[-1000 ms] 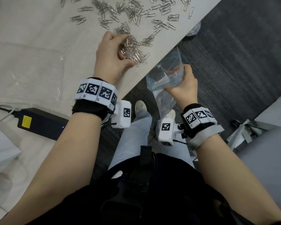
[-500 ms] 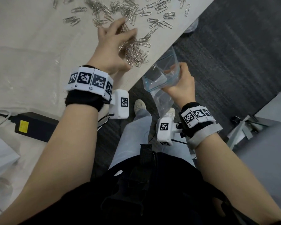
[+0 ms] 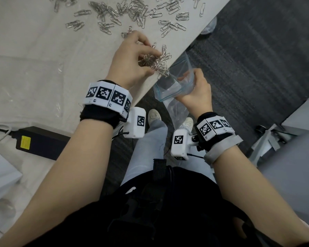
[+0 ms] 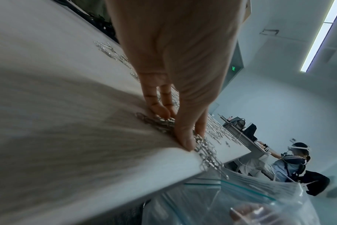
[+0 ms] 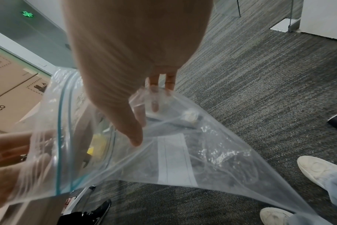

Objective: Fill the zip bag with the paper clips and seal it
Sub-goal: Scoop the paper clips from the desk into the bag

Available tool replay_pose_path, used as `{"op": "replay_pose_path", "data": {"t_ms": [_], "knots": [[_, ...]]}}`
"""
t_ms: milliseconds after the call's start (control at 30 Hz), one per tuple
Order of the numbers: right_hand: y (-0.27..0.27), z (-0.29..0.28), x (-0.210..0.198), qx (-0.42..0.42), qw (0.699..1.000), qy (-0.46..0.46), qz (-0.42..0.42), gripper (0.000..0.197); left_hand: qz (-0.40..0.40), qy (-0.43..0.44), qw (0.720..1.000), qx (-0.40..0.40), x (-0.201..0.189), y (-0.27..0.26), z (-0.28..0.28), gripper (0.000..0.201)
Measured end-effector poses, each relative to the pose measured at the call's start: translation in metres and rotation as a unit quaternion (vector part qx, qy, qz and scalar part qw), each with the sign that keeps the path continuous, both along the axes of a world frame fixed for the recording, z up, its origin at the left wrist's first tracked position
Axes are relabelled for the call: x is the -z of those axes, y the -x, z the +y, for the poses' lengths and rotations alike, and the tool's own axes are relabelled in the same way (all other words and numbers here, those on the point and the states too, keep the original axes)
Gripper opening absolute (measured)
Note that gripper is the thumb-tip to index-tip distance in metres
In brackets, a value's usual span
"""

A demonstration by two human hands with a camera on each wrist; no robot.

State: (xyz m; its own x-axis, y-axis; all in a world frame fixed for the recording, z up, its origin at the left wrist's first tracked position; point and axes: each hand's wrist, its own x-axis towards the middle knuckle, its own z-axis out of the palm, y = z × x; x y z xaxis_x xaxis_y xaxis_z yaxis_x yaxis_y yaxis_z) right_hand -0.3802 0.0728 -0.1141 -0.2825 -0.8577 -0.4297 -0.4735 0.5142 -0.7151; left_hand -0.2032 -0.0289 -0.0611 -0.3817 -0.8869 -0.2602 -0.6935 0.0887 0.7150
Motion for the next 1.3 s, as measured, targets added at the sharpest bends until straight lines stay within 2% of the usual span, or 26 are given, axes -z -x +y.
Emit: {"op": "replay_pose_path", "data": {"t_ms": [333, 533, 667, 834, 867, 967, 1000, 1067, 1167, 1300], "knots": [[-0.002, -0.001, -0.003, 0.005, 1.0, 0.015, -0.008, 0.061, 0.012, 0.01, 0.999, 0.027, -0.002, 0.016, 0.015, 0.033], [-0.004, -0.003, -0.003, 0.016, 1.0, 0.011, -0.014, 0.053, 0.059, -0.02, 0.998, -0.009, -0.001, 0.021, 0.023, 0.034], [-0.006, -0.003, -0.001, 0.015, 1.0, 0.018, -0.015, 0.051, 0.121, -0.023, 0.99, -0.067, -0.01, 0.013, 0.019, 0.035], [-0.007, -0.004, 0.0, 0.018, 1.0, 0.016, -0.019, 0.054, 0.078, 0.006, 0.984, -0.161, -0.016, -0.014, 0.01, 0.041], [-0.007, -0.004, 0.0, 0.018, 1.0, 0.016, -0.018, 0.054, 0.037, 0.015, 0.986, -0.165, -0.017, -0.02, 0.007, 0.051], [-0.006, -0.005, -0.001, 0.013, 1.0, 0.018, -0.014, 0.052, -0.143, -0.003, 0.985, -0.098, -0.021, -0.037, 0.002, 0.106], [-0.006, -0.005, -0.001, 0.012, 1.0, 0.017, -0.012, 0.051, -0.18, -0.024, 0.981, -0.07, -0.021, -0.04, 0.0, 0.119], [-0.006, -0.005, -0.001, 0.013, 1.0, 0.014, -0.012, 0.051, -0.208, -0.055, 0.976, -0.031, -0.019, -0.045, -0.001, 0.13], [-0.006, -0.005, 0.0, 0.014, 1.0, 0.009, -0.015, 0.053, -0.194, -0.041, 0.98, -0.022, -0.016, -0.046, -0.001, 0.127], [-0.007, -0.005, 0.001, 0.01, 1.0, 0.004, -0.016, 0.054, -0.115, -0.015, 0.992, -0.048, -0.015, -0.036, -0.001, 0.105]]}}
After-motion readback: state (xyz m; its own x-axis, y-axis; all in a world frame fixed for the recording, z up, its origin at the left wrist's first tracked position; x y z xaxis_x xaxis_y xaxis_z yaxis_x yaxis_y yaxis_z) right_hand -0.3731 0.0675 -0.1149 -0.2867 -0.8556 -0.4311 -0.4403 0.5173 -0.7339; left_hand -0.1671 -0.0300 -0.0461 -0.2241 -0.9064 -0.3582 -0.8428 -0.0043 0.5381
